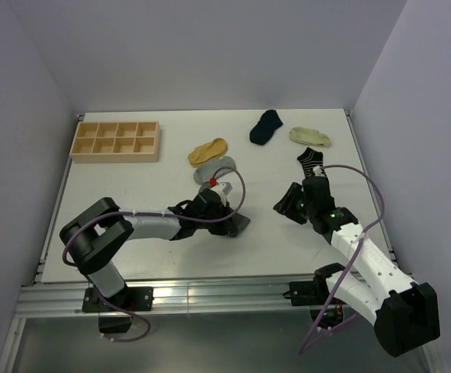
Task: Roll the socks
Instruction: Roll the sock at the center of the board.
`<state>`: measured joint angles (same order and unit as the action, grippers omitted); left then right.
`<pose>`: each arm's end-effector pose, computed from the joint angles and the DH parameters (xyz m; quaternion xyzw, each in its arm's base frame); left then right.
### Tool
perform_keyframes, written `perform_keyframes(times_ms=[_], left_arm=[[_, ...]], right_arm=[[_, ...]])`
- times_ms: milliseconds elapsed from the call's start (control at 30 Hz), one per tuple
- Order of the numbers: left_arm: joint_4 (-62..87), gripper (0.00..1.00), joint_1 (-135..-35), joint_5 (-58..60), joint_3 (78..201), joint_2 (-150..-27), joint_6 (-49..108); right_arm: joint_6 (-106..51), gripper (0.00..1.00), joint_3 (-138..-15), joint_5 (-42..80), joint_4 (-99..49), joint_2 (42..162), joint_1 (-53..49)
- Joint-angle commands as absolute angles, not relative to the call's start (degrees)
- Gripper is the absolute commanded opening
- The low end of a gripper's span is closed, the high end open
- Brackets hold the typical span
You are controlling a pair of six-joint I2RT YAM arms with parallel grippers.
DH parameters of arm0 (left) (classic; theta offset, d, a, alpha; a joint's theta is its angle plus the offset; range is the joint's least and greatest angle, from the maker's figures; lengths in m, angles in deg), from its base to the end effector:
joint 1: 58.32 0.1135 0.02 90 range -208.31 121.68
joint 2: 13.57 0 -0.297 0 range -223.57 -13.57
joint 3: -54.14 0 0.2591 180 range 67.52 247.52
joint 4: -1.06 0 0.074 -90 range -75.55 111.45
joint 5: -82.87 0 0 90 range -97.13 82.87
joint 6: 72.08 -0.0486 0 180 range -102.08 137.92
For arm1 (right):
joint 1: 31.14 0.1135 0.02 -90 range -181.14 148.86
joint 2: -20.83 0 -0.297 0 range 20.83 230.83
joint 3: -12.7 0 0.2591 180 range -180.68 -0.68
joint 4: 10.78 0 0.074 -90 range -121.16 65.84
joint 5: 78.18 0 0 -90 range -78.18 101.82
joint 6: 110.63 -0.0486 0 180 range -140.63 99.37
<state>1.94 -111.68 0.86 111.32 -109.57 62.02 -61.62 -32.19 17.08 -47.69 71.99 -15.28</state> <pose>0.2016 -0.2824 0.1684 0.1024 0.8977 -0.3602 0.2322 0.1724 0.0536 0.2328 0.1816 0.8987 0.2260 0.3290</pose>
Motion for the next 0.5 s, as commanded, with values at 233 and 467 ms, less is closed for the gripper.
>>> perform_keyframes(times_ms=[233, 467], left_arm=[[-8.13, 0.0, -107.62, 9.22, 106.47, -108.23, 71.53], [-9.71, 0.0, -106.3, 8.95, 104.18, -107.96, 74.17]], right_arm=[[-66.15, 0.45, -33.82, 15.34, -39.37, 81.81, -4.34], [-71.51, 0.48, -35.22, 16.04, -36.56, 87.44, -0.91]])
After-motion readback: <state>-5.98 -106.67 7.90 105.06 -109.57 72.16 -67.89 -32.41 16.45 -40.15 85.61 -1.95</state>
